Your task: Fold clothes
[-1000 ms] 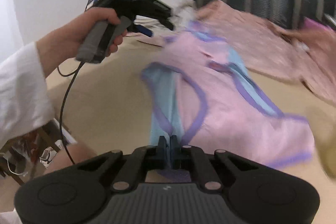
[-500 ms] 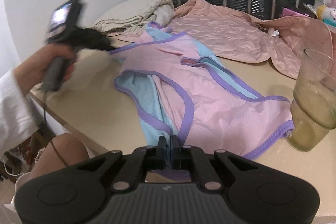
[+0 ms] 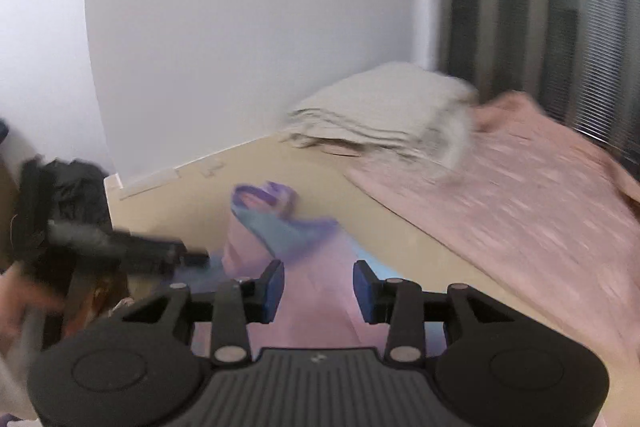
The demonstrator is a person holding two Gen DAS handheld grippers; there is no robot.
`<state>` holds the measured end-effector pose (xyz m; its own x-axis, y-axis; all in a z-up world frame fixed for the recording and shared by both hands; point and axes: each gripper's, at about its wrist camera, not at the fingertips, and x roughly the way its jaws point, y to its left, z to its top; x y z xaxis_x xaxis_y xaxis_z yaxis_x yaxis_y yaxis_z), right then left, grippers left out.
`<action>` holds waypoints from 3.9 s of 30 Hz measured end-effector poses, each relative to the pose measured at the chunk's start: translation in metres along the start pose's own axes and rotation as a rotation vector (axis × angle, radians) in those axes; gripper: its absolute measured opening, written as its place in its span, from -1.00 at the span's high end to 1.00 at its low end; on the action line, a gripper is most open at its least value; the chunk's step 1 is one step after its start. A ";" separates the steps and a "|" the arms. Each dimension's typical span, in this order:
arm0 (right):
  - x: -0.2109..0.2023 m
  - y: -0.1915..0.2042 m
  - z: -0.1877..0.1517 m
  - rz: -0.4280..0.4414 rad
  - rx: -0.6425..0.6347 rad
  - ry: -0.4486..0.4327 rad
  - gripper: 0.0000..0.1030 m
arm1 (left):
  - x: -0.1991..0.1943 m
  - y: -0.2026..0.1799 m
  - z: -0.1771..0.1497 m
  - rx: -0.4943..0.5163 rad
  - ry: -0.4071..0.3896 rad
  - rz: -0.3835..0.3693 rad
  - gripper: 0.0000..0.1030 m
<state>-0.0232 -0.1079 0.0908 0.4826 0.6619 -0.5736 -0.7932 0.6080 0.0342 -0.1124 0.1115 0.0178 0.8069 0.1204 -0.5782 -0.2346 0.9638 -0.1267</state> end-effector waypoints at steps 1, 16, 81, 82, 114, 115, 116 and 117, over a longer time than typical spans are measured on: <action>0.024 0.000 0.015 0.019 -0.020 0.022 0.29 | 0.001 -0.001 -0.002 0.013 -0.005 -0.002 0.33; 0.146 -0.035 0.047 -0.158 0.025 0.174 0.94 | -0.003 0.007 -0.020 0.025 -0.080 0.099 0.88; -0.025 -0.047 -0.067 -0.191 0.441 0.019 0.17 | -0.043 -0.059 -0.035 0.217 -0.037 -0.336 0.06; -0.033 -0.049 -0.066 -0.178 0.466 -0.013 0.13 | -0.040 -0.056 -0.030 0.207 -0.032 -0.340 0.06; -0.027 -0.010 -0.061 -0.167 0.307 -0.138 0.97 | -0.033 -0.018 -0.022 0.091 -0.055 -0.304 0.95; -0.027 -0.009 -0.059 -0.164 0.289 -0.131 0.94 | -0.033 -0.018 -0.023 0.095 -0.054 -0.302 0.95; -0.026 -0.009 -0.058 -0.146 0.263 -0.114 0.83 | -0.033 -0.017 -0.024 0.100 -0.053 -0.300 0.95; -0.024 -0.006 -0.057 -0.139 0.212 -0.090 0.37 | -0.034 -0.017 -0.025 0.107 -0.049 -0.298 0.92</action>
<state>-0.0510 -0.1530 0.0575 0.6198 0.5962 -0.5103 -0.6263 0.7676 0.1362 -0.1490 0.0852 0.0193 0.8573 -0.1622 -0.4885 0.0722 0.9776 -0.1977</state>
